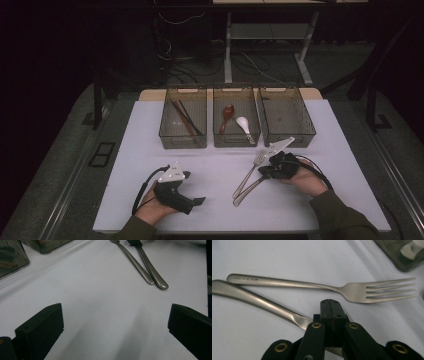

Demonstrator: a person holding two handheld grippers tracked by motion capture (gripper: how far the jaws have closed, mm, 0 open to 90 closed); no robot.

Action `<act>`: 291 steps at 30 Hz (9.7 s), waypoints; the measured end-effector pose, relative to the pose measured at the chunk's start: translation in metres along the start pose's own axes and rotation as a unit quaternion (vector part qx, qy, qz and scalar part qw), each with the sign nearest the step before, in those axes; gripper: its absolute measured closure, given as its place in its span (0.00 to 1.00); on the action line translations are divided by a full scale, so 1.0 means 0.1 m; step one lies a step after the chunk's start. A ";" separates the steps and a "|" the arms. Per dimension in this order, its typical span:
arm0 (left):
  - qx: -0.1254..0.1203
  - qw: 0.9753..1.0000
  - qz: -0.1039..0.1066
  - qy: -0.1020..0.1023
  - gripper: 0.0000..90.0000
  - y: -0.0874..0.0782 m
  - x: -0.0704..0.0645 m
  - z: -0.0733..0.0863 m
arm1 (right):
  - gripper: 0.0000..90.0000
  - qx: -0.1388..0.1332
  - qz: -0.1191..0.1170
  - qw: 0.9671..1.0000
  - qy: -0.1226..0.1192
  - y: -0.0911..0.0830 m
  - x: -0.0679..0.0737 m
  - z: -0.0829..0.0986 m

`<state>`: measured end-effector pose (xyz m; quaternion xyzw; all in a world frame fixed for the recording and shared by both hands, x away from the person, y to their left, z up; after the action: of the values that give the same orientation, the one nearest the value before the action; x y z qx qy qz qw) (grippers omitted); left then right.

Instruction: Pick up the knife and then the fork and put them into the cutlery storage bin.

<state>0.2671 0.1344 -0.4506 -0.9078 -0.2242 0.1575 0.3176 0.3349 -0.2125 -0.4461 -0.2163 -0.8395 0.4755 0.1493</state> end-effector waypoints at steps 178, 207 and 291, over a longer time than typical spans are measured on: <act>-0.032 0.999 0.008 0.004 0.00 -0.04 0.04 0.01 | 0.89 -0.144 0.041 0.986 0.076 -0.97 -0.25 0.07; -0.034 0.999 0.009 0.002 0.00 -0.04 0.06 0.01 | 0.89 -0.258 0.064 0.954 0.141 -1.24 -0.63 0.04; -0.028 1.000 0.012 -0.001 0.00 -0.02 0.05 0.02 | 0.88 -0.128 0.142 0.952 0.239 -0.88 -1.75 -0.15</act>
<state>0.2697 0.1391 -0.4516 -0.9187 -0.2178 0.1562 0.2902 0.4731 -0.3303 -0.3707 -0.4582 -0.7937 0.3146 0.2472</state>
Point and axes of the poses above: each handheld gripper's, and its own axes: y roughly forward along the jaws, z roughly out of its underside, x roughly to its left, the point moved 1 cm from there along y, roughly forward along the jaws, and after that the axes turned 5 degrees about x, right-handed, at the moved point
